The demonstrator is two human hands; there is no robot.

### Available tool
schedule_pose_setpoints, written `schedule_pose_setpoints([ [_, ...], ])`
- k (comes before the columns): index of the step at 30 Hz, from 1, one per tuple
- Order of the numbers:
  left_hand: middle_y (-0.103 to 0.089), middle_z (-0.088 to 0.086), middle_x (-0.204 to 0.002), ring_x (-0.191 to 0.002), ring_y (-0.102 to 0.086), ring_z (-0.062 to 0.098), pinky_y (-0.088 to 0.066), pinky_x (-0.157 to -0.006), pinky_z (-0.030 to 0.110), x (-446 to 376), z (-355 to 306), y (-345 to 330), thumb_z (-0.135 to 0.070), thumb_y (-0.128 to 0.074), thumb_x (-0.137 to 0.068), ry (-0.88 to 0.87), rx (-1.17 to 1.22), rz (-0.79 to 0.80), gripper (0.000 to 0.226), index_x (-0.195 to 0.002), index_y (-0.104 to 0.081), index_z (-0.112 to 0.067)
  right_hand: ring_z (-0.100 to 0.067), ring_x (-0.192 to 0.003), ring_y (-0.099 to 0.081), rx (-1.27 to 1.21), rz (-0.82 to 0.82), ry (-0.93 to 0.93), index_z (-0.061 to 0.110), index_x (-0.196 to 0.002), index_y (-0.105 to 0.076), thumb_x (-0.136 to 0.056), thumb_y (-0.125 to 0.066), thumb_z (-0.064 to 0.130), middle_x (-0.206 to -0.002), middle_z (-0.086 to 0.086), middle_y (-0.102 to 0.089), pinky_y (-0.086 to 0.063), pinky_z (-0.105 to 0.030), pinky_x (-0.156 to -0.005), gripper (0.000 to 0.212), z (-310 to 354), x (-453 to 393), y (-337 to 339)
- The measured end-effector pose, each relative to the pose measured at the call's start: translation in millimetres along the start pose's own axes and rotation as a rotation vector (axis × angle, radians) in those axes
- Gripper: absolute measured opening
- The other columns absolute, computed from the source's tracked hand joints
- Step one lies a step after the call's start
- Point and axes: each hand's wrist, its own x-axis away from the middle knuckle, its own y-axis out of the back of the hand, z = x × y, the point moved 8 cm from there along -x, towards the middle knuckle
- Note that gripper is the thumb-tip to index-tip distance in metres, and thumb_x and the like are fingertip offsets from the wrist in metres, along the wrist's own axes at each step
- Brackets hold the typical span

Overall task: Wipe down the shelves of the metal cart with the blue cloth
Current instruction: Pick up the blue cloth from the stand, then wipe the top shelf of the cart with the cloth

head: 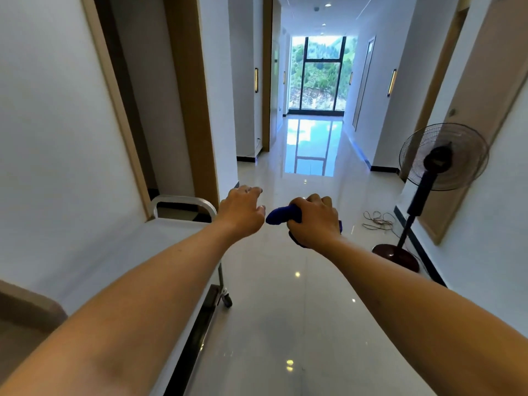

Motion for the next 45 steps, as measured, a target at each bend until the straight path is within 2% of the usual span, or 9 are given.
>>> schedule_pose_setpoints([
  [8, -0.05, 0.006, -0.146, -0.131, -0.046, 0.029, -0.045, -0.105, 0.051, -92.2, 88.1, -12.3, -0.035, -0.056, -0.097, 0.08, -0.018, 0.04, 0.05, -0.144, -0.045, -0.022, -0.027, -0.111, -0.046, 0.012, 0.029, 0.021, 0.028, -0.13, -0.057, -0.091, -0.06, 0.033, -0.121, -0.006, -0.057, -0.042, -0.04, -0.092, 0.04, 36.3, -112.1, -52.1],
  [12, -0.054, 0.005, -0.14, -0.122, -0.051, 0.026, -0.049, -0.1, 0.046, -112.1, 147.5, -4.5, -0.036, -0.057, -0.097, 0.183, -0.031, 0.001, 0.045, -0.139, -0.05, -0.022, -0.027, -0.112, -0.046, -0.008, 0.069, 0.09, 0.028, -0.129, -0.058, -0.09, -0.061, 0.032, -0.12, -0.005, -0.057, -0.041, -0.04, -0.092, 0.039, 73.2, -156.1, -87.8],
  [18, -0.046, 0.005, -0.149, -0.134, -0.045, 0.028, -0.044, -0.103, 0.043, -101.0, 247.6, 13.8, -0.036, -0.058, -0.097, 0.419, -0.086, -0.037, 0.051, -0.145, -0.045, -0.024, -0.026, -0.108, -0.045, -0.065, 0.148, 0.254, 0.032, -0.126, -0.058, -0.089, -0.063, 0.034, -0.116, -0.004, -0.058, -0.043, -0.042, -0.091, 0.037, 143.9, -202.8, -150.9],
  [23, -0.045, 0.006, -0.151, -0.133, -0.046, 0.028, -0.046, -0.105, 0.045, -78.1, 315.4, 31.0, -0.038, -0.053, -0.099, 0.594, -0.173, -0.052, 0.054, -0.149, -0.041, -0.022, -0.024, -0.106, -0.045, -0.158, 0.247, 0.401, 0.034, -0.124, -0.059, -0.091, -0.064, 0.035, -0.113, -0.002, -0.058, -0.043, -0.043, -0.091, 0.033, 204.0, -226.8, -210.4],
  [26, -0.047, 0.008, -0.148, -0.128, -0.048, 0.028, -0.046, -0.101, 0.042, -61.3, 346.9, 42.5, -0.034, -0.052, -0.1, 0.697, -0.222, -0.074, 0.05, -0.147, -0.043, -0.019, -0.024, -0.107, -0.046, -0.203, 0.315, 0.511, 0.035, -0.122, -0.059, -0.092, -0.063, 0.036, -0.113, -0.001, -0.057, -0.045, -0.045, -0.091, 0.03, 240.2, -237.1, -243.8],
  [31, -0.035, 0.008, -0.156, -0.138, -0.037, 0.029, -0.038, -0.109, 0.047, -20.2, 385.0, 52.1, -0.037, -0.045, -0.1, 0.917, -0.224, -0.105, 0.056, -0.152, -0.034, -0.019, -0.029, -0.107, -0.046, -0.274, 0.464, 0.713, 0.031, -0.116, -0.062, -0.094, -0.056, 0.038, -0.107, -0.001, -0.057, -0.043, -0.045, -0.086, 0.024, 298.8, -244.3, -292.8],
  [36, -0.034, 0.009, -0.156, -0.14, -0.033, 0.03, -0.035, -0.11, 0.046, 45.5, 400.4, 45.2, -0.038, -0.046, -0.1, 1.174, -0.208, -0.152, 0.056, -0.152, -0.035, -0.019, -0.027, -0.099, -0.044, -0.348, 0.635, 0.874, 0.026, -0.107, -0.061, -0.094, -0.05, 0.04, -0.101, 0.0, -0.053, -0.038, -0.04, -0.078, 0.023, 338.8, -222.1, -338.1],
  [39, -0.038, 0.009, -0.154, -0.139, -0.035, 0.03, -0.035, -0.11, 0.045, 93.5, 398.4, 38.4, -0.037, -0.048, -0.099, 1.348, -0.221, -0.198, 0.054, -0.15, -0.039, -0.019, -0.026, -0.102, -0.045, -0.357, 0.748, 0.968, 0.025, -0.113, -0.061, -0.094, -0.051, 0.04, -0.104, 0.0, -0.055, -0.04, -0.039, -0.078, 0.026, 349.5, -192.8, -368.8],
  [45, -0.039, 0.01, -0.153, -0.139, -0.035, 0.031, -0.037, -0.111, 0.042, 172.5, 390.8, -1.4, -0.034, -0.05, -0.098, 1.555, -0.157, -0.251, 0.055, -0.149, -0.04, -0.015, -0.026, -0.103, -0.046, -0.311, 0.93, 1.119, 0.026, -0.119, -0.058, -0.096, -0.047, 0.036, -0.107, 0.0, -0.059, -0.043, -0.042, -0.08, 0.028, 363.0, -114.7, -420.6],
])
